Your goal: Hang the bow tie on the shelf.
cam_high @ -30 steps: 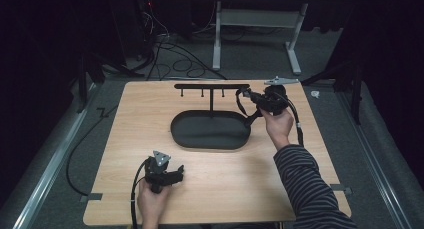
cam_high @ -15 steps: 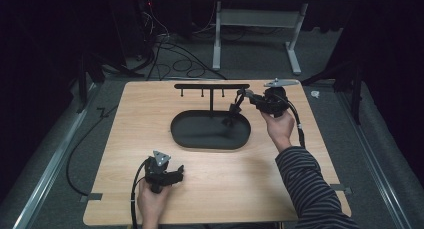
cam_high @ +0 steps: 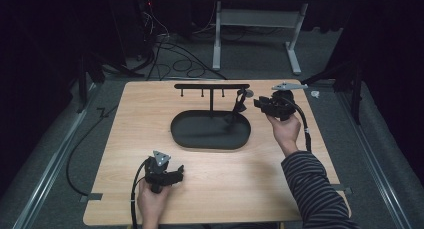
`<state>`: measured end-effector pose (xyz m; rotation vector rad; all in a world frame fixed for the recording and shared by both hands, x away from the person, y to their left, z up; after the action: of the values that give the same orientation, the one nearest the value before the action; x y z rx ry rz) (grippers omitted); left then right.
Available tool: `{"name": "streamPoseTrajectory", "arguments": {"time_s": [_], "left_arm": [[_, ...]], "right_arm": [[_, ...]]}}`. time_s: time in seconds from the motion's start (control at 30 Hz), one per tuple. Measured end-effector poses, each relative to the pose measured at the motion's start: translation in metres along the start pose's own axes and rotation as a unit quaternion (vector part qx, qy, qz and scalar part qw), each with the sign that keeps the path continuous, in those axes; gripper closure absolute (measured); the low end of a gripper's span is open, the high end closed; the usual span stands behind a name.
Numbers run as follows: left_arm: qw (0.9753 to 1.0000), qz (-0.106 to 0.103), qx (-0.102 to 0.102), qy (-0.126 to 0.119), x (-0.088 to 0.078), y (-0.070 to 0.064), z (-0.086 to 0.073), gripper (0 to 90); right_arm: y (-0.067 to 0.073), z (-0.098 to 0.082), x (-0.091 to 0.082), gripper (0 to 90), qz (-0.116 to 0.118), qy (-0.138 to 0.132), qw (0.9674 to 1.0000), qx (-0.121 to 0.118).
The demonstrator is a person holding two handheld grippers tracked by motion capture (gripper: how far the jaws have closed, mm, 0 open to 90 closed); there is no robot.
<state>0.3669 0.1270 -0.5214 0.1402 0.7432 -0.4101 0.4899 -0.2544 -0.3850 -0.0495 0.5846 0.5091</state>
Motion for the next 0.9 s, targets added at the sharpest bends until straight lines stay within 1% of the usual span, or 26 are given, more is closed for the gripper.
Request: {"name": "streamPoseTrajectory", "arguments": {"time_s": [0.1,0.13,0.27,0.47,0.9], "left_arm": [[1.0,0.0,0.0,0.0,0.0,0.0,0.0,17.3],[1.0,0.0,0.0,0.0,0.0,0.0,0.0,17.3],[1.0,0.0,0.0,0.0,0.0,0.0,0.0,17.3],[1.0,0.0,0.0,0.0,0.0,0.0,0.0,17.3],[1.0,0.0,0.0,0.0,0.0,0.0,0.0,17.3]], "right_arm": [[-0.001,-0.001,-0.003,66.7,0.002,-0.002,1.0,0.002],[-0.001,-0.001,-0.006,66.0,0.001,-0.009,1.0,0.001],[-0.002,-0.002,-0.012,65.4,0.004,-0.016,0.9998,0.004],[-0.004,-0.002,-0.018,63.3,0.008,-0.022,0.9997,0.004],[-0.011,-0.007,-0.03,60.8,0.012,-0.028,0.9994,0.017]]}}
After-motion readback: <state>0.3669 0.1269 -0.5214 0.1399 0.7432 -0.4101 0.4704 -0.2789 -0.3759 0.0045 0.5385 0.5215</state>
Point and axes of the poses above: each handheld gripper's, and its own axes: x roughly forward along the jaws, z roughly out of its top, y roughly to its left, the point moved 2 cm from there along x, roughly forward along the jaws
